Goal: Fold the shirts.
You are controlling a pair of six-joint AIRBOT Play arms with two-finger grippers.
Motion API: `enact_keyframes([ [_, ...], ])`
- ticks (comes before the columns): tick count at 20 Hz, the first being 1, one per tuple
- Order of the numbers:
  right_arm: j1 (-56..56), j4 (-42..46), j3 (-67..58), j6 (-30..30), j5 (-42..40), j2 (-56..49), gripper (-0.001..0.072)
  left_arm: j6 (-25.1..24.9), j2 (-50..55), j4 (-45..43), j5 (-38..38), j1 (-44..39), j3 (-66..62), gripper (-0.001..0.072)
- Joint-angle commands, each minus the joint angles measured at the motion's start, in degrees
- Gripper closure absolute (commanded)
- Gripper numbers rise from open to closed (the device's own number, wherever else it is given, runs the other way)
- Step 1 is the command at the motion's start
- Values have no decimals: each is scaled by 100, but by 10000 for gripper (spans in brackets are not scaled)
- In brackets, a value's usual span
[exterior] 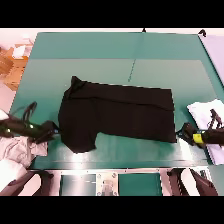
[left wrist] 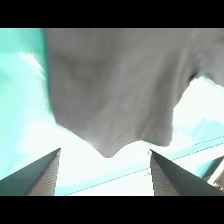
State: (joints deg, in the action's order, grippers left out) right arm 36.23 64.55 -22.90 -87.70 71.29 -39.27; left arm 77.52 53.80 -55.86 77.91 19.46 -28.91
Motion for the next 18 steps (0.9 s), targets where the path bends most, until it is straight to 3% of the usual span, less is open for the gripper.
enact_keyframes([
  [1, -20, -192, 551, -197, -223, 564, 392, 155, -435, 76, -636, 46, 1016, 86],
  [2, -70, -332, 581, -302, -240, 529, 353, 170, -413, 136, -815, 46, 1099, 86],
  [7, -96, -719, 966, -367, -619, 330, 353, 105, -413, 584, -1572, -107, 1222, 87],
  [11, -96, -756, 1056, -378, -743, 212, 353, 87, -409, 1078, -2747, -791, 1335, 90],
  [12, -98, -758, 1064, -380, -739, 197, 352, 85, -407, 1126, -2955, -916, 1338, 184],
  [14, -98, -820, 1119, -382, -745, 151, 352, 52, -402, 1263, -3150, -1123, 1338, 229],
  [15, -98, -828, 1178, -382, -796, 103, 352, -173, -402, 1473, -3195, -1202, 1335, 416],
  [16, -98, -848, 1259, -382, -890, 39, 349, -472, -402, 1746, -3206, -1239, 1335, 672],
  [18, -96, -896, 1427, -382, -1250, -92, 316, -750, -404, 2107, -3200, -1239, 1318, 673],
])
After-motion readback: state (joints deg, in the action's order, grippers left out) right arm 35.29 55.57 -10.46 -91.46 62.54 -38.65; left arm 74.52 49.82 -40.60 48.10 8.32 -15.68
